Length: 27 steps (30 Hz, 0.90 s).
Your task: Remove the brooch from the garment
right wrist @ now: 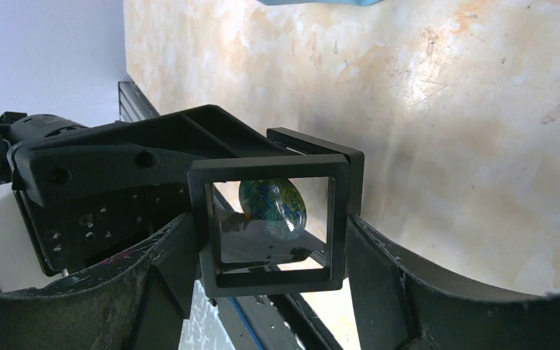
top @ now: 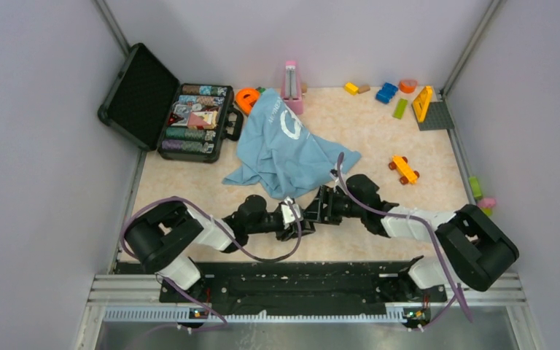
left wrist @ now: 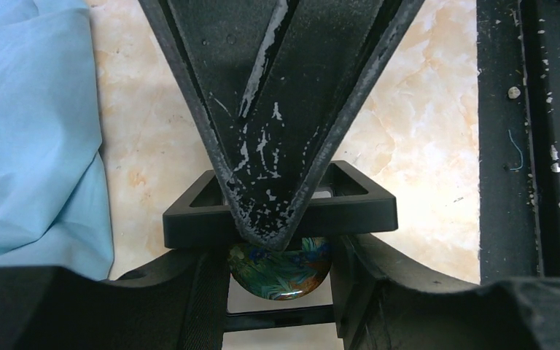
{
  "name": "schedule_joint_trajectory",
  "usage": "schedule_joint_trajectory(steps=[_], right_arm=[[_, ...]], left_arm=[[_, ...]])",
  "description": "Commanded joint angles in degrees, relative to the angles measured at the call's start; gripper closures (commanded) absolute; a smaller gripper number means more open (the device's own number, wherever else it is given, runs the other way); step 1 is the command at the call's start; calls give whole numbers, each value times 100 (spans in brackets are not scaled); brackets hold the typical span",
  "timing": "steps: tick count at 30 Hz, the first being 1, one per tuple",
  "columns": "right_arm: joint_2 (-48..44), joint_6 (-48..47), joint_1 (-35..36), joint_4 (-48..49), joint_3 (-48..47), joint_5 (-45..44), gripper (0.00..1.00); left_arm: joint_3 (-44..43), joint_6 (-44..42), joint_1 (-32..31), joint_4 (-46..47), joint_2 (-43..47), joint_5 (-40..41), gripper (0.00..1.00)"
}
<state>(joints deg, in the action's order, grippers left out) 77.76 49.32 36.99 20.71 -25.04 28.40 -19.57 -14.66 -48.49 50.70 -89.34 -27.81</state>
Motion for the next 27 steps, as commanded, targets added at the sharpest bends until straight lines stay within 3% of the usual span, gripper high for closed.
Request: schedule_joint_trajectory(steps=[1,11,12,13,17,18,22,27], right_arm=[[123,63,-17,553,2,-18,59],[488,51,-75,886,39,-55,59],[502,45,-78,886,35,-59,59],[516,32,-86,869,22,-61,59],[555,-23,-94,832,-22,-47,59],[568,-31,-108,818,-39,-38,59],[591,-65,-109,761,-90,-28,59],[593,-73,-129,750,-103,-12,59]], left_arm=[[-160,48,-20,286,-229,102,85],[-231,86,-20,301,-447,93,77],[-223,85,-22,294,-445,94,74],[-208,87,-20,297,-440,93,63],[-246,31,-20,164,-450,133,56],[-269,-1,-20,99,-442,137,50],[-306,16,-20,72,-443,122,48],[-363,54,-22,2,-446,48,38]])
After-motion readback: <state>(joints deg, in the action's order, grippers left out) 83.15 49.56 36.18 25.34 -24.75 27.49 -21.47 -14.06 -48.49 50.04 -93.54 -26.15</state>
